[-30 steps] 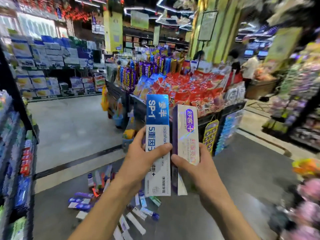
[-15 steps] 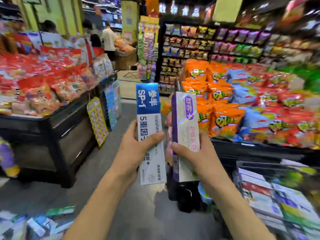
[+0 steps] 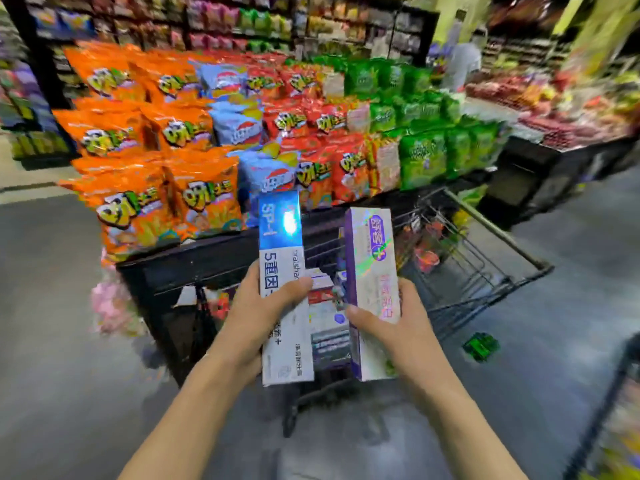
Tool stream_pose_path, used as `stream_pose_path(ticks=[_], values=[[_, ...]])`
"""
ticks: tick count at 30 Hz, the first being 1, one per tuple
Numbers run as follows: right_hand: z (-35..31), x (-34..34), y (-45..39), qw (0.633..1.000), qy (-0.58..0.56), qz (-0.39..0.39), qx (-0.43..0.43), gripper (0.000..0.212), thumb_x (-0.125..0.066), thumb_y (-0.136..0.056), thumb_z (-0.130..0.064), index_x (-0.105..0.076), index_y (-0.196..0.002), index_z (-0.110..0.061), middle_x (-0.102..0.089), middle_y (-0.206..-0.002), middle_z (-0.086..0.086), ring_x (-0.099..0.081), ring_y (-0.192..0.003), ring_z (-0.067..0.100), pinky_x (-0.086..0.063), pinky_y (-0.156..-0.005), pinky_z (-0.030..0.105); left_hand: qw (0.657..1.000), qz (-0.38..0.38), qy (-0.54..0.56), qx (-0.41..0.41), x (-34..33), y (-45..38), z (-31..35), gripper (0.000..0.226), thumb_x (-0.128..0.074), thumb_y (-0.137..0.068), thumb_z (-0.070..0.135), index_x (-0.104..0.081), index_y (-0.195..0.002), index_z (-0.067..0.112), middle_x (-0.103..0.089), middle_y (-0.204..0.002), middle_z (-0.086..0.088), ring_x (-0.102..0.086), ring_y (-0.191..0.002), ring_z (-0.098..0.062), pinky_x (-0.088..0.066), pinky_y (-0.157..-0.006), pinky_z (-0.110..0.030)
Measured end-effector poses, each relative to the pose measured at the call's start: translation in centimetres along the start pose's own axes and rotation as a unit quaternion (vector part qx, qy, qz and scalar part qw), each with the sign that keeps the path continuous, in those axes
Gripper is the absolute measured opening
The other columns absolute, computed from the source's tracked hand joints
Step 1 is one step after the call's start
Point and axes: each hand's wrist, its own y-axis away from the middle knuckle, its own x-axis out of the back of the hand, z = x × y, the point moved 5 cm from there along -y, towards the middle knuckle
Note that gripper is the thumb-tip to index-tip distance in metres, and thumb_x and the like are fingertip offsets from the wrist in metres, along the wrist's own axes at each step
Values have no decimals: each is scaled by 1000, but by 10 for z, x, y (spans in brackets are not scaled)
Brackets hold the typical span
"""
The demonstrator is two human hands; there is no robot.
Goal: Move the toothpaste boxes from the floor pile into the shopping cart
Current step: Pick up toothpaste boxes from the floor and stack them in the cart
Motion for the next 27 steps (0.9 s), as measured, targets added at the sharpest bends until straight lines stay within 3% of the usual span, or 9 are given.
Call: stream_pose_path(ticks=[3, 8, 13, 18, 20, 22, 23, 25, 27], values=[[19, 42, -22, 999, 2, 32, -16, 54, -84, -77, -6, -50, -116, -22, -73, -99, -20, -68, -87, -7, -50, -71, 10, 999, -25, -29, 26, -34, -35, -26, 61, -88, -70, 19, -60, -124, 15, -73, -113, -15, -71, -100, -34, -59, -88, -50], [57, 79, -77, 996, 5, 65, -63, 76, -86, -60, -30, -47, -125, -21, -68, -115, -9, -69, -97, 1, -53, -73, 18, 992, -27, -117, 44, -55, -101, -59, 57, -86, -62, 28, -61, -113, 26, -77, -99, 4, -72, -84, -12, -57, -70, -24], [93, 92, -149, 992, 28, 70, -102, 71, -82, -60, -29, -48, -122, -22, -67, -113, -7, -68, -90, -3, -51, -69, 14, 982, -46, -172, 63, -53, -184, -107, 50, -85, -75, 9, -60, -115, 25, -76, -93, 13, -70, -78, -2, -52, -64, -14], [140, 93, -219, 983, 69, 65, -159, 73, -83, -56, -45, -52, -119, -29, -65, -119, 0, -66, -104, 10, -54, -88, 32, 951, -79, -291, 68, -43, -258, -162, 46, -86, -76, 10, -60, -105, 34, -71, -84, 18, -62, -71, 7, -46, -63, -7], [165, 91, -244, 980, 77, 56, -173, 66, -85, -62, -33, -51, -118, -26, -68, -112, -6, -67, -97, 5, -53, -80, 23, 933, -84, -346, 56, -37, -280, -184, 63, -88, -72, 15, -54, -116, 45, -65, -96, 22, -59, -85, 16, -42, -71, -2], [193, 90, -266, 979, 84, 50, -179, 60, -85, -72, -17, -49, -119, -23, -70, -102, -16, -66, -88, -4, -51, -75, 15, 919, -91, -378, 62, -30, -299, -209, 82, -89, -71, 18, -44, -136, 40, -56, -113, 23, -54, -95, 21, -40, -73, 1], [206, 89, -274, 978, 85, 48, -183, 58, -85, -75, -10, -48, -119, -22, -70, -99, -16, -66, -86, -6, -50, -75, 14, 914, -91, -388, 74, -26, -305, -223, 84, -89, -71, 20, -41, -138, 36, -57, -111, 19, -57, -92, 17, -42, -70, -2], [231, 88, -290, 976, 81, 50, -194, 56, -80, -79, 0, -47, -121, -18, -68, -101, -12, -65, -84, -7, -50, -76, 13, 896, -98, -424, 85, -19, -316, -252, 71, -88, -70, 25, -43, -125, 33, -59, -98, 15, -61, -81, 5, -47, -63, -12], [256, 88, -301, 973, 88, 48, -207, 55, -79, -79, 1, -47, -118, -20, -66, -105, -10, -63, -83, -9, -49, -75, 10, 877, -122, -458, 81, -14, -323, -281, 59, -85, -69, 31, -44, -112, 36, -59, -93, 20, -58, -79, 5, -46, -65, -12]])
